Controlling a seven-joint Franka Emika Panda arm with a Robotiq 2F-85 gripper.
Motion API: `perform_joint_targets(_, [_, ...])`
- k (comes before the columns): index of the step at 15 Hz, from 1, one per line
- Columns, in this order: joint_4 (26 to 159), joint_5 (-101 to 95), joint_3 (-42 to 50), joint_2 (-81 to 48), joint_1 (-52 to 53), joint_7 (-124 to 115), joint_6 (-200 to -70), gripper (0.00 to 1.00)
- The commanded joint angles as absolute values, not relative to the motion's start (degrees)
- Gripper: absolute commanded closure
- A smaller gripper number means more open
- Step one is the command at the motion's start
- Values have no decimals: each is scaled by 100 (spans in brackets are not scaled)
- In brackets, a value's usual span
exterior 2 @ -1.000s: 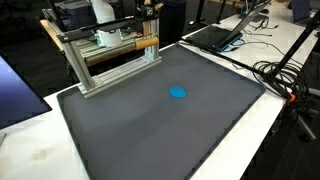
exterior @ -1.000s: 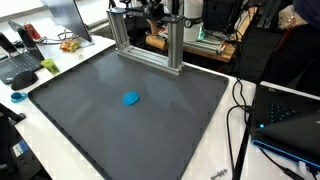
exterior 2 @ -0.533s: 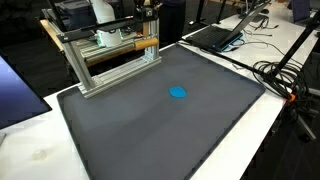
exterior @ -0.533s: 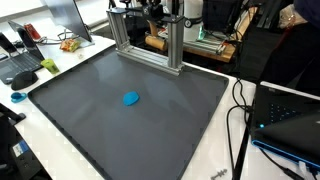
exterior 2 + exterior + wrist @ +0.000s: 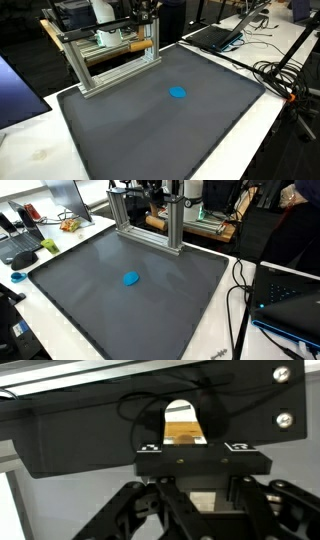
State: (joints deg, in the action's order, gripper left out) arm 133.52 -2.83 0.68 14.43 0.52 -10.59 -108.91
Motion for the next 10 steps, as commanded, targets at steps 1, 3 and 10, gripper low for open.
perform_joint_targets(1, [13698,-372,-36,1817,-15,-1094,-10946,78])
perform_joint_targets(3, [13830,-333,-43,1957,-4,-1056,-10943,78])
perform_joint_targets(10, [14542,-264,-5,2663,53,-504,-11393,78])
